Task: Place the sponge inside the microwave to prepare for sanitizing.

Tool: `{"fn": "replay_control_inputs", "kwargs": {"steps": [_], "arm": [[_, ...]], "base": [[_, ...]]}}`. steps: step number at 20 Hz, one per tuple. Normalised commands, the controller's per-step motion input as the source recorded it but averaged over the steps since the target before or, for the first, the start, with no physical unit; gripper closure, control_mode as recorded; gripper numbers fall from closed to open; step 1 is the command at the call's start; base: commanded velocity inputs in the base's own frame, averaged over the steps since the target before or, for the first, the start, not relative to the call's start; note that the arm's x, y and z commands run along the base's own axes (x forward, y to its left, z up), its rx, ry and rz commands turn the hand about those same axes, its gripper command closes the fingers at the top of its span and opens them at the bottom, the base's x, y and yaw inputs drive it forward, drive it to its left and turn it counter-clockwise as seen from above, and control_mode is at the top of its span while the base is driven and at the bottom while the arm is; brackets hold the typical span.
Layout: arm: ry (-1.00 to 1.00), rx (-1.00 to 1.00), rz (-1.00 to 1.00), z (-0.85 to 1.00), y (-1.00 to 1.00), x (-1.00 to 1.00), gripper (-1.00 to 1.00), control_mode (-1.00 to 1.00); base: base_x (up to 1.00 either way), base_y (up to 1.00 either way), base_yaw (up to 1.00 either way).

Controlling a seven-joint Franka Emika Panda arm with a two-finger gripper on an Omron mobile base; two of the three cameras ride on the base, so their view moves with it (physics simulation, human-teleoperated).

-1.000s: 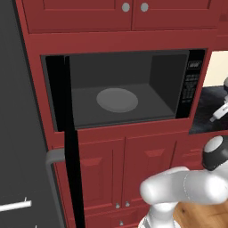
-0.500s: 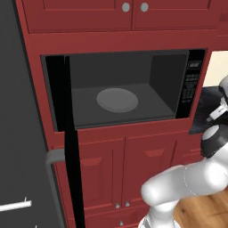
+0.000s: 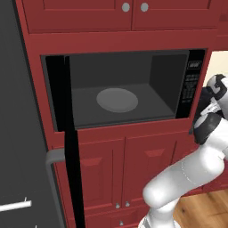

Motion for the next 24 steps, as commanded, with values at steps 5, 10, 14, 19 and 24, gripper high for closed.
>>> {"fn": "replay_control_inputs", "kwargs": {"steps": [5, 10, 14, 19, 24], "arm": [[0.01, 0.0, 0.02, -0.17, -0.18, 0.35, -1.0, -1.0], [0.0, 0.0, 0.03, -0.19, -0.22, 0.22, -1.0, -1.0], [0.0, 0.0, 0.02, -0.18, -0.2, 0.24, -1.0, -1.0], [-0.01, 0.0, 0.01, -0.24, -0.18, 0.24, -1.0, -1.0], [0.0, 0.0, 0.0, -0.2, -0.14, 0.29, -1.0, -1.0]], "base": [[0.0, 0.0, 0.0], [0.0, 0.0, 0.0], [0.0, 0.0, 0.0], [0.0, 0.0, 0.0], [0.0, 0.0, 0.0]]}}
